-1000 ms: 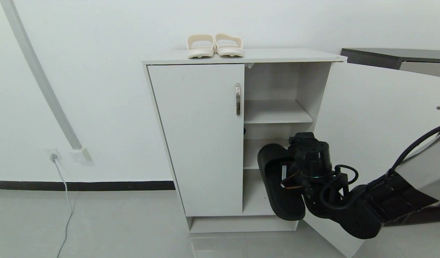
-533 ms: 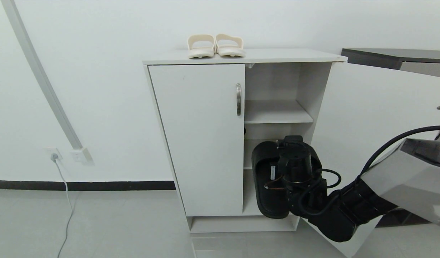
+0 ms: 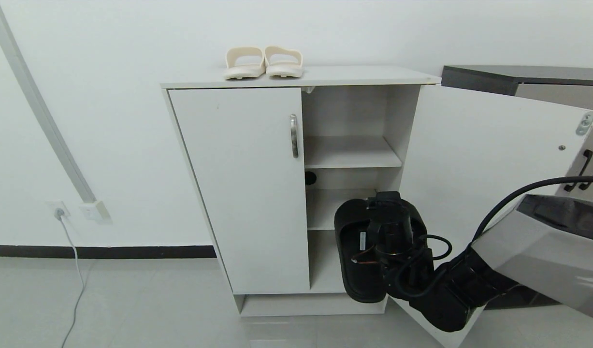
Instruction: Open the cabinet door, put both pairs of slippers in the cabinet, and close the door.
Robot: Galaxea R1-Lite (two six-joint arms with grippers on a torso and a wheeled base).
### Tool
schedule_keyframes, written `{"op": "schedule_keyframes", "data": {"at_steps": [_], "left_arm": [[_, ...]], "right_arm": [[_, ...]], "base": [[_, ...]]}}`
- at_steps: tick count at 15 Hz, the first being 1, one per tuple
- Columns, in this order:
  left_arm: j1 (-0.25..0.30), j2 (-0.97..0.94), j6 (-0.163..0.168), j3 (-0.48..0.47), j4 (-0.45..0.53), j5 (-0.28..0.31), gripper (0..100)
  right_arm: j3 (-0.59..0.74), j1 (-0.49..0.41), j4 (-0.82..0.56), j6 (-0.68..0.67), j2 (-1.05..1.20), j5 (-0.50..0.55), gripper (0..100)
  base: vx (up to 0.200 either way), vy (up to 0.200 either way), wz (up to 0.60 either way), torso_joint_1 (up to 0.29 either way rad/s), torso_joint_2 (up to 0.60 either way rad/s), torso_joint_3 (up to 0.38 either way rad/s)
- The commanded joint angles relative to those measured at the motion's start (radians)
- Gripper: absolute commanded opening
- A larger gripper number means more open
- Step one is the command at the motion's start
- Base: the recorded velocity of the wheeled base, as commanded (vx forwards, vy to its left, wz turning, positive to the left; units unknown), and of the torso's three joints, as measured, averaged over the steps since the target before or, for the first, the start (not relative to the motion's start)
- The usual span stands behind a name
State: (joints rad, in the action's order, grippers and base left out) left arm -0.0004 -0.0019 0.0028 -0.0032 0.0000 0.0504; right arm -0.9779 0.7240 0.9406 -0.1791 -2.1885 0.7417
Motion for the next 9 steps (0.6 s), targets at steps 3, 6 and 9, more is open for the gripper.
{"op": "schedule_keyframes", "data": {"at_steps": [3, 6, 9], "left_arm": [[0.000, 0.002, -0.001, 0.000, 0.000, 0.000, 0], [0.000, 0.002, -0.001, 0.000, 0.000, 0.000, 0], [0.000, 0.002, -0.001, 0.000, 0.000, 0.000, 0]], "right_arm": [[0.007, 0.017, 0.027, 0.000, -0.037, -0.097, 0], [0.004, 0.017, 0.035, 0.000, -0.056, -0.100, 0], [0.005, 0.020, 0.037, -0.002, -0.059, -0.100, 0]], "base": [[0.000, 0.000, 0.00, 0.000, 0.00, 0.000], [0.000, 0.000, 0.00, 0.000, 0.00, 0.000], [0.000, 0.000, 0.00, 0.000, 0.00, 0.000]]}}
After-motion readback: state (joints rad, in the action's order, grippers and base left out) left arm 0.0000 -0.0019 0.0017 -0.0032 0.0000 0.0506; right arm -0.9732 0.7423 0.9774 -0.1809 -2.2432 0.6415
